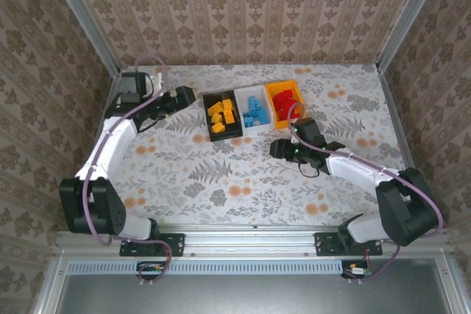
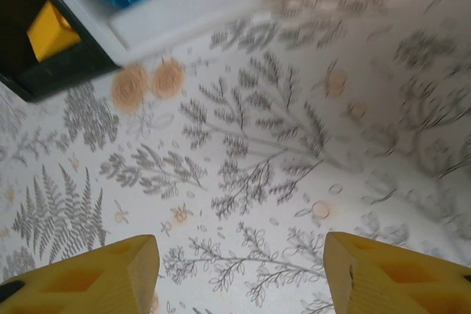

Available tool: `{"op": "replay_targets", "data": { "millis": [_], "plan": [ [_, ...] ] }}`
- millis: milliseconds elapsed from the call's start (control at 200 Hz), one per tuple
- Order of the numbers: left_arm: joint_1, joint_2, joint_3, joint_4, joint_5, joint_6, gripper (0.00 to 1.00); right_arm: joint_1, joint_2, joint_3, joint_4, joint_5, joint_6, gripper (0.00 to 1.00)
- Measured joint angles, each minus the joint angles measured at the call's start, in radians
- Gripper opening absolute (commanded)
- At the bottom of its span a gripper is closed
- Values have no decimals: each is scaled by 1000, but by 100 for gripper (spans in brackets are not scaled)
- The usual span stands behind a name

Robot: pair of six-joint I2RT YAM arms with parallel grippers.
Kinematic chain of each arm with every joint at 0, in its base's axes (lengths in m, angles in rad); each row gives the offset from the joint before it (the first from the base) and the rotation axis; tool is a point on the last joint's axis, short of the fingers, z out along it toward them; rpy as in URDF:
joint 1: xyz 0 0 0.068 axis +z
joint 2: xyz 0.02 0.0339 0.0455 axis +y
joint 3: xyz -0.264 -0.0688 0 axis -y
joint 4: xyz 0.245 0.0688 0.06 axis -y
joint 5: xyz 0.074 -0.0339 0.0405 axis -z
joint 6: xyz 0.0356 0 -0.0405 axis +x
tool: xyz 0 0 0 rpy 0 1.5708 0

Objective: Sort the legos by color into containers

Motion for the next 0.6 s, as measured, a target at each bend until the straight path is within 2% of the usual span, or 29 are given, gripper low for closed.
{"op": "replay_targets", "data": {
  "millis": [315,600],
  "plan": [
    [93,-91,-65,20,-28,0,100,-109,-123,64,-79,43,-126,71],
    [117,-132,-137,79,-72,-1,100,-167,-185,85,-98,72,-226,76]
  ]
}}
